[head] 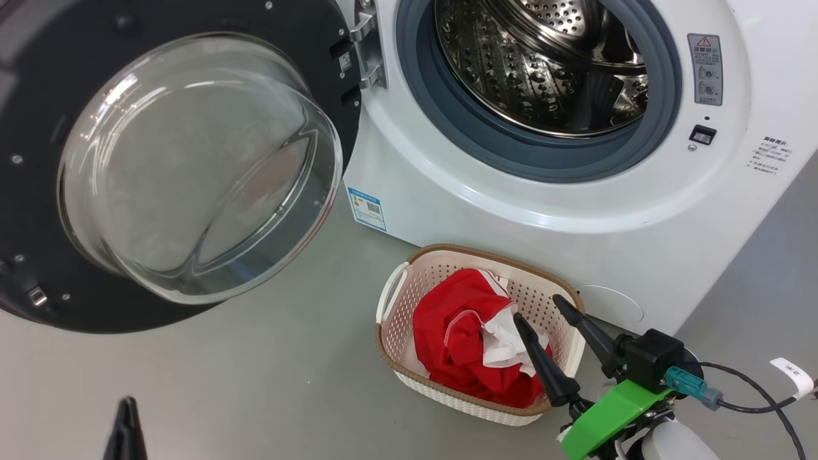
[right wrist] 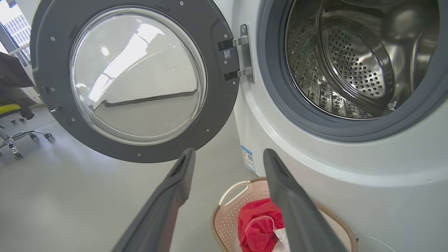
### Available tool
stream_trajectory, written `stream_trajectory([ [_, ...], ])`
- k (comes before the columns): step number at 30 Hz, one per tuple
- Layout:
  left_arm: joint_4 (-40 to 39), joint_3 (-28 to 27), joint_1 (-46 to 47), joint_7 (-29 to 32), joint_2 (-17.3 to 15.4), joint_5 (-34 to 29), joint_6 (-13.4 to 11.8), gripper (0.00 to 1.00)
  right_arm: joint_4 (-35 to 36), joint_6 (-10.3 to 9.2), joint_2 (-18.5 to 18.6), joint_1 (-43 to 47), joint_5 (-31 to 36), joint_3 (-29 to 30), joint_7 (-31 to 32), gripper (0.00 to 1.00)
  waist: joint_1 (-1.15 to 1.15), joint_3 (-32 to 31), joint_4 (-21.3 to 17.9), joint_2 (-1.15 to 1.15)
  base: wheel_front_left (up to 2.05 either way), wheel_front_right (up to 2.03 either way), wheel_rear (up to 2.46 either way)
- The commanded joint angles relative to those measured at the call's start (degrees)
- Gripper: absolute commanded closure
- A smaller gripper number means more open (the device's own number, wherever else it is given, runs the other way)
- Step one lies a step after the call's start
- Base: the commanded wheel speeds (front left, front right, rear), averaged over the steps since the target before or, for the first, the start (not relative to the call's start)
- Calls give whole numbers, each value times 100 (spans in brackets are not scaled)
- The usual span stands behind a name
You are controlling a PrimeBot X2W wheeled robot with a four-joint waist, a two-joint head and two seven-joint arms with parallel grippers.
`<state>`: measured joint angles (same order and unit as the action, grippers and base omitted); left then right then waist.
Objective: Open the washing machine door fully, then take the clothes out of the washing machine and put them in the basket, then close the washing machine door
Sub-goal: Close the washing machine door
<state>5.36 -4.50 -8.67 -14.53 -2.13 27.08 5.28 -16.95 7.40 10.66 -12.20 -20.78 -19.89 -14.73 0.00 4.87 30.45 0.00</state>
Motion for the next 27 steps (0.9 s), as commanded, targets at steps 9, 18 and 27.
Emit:
stream_trajectory([
  [9, -1148, -689, 1094, -47, -199, -144, 200, 100, 238, 9, -90, 101, 67, 87, -27, 0, 0, 0, -34, 0, 0, 0, 0],
  [18, -1170, -1231, 3128, -47, -1924, 826, 219, 100, 332, 9, -153, 240, 185, 271, -27, 0, 0, 131, -56, 0, 0, 0, 0],
  [27, 1505, -867, 4901, 332, -3186, 2642, 220, 100, 398, 9, -174, 258, 273, 361, -27, 0, 0, 279, -72, 0, 0, 0, 0],
])
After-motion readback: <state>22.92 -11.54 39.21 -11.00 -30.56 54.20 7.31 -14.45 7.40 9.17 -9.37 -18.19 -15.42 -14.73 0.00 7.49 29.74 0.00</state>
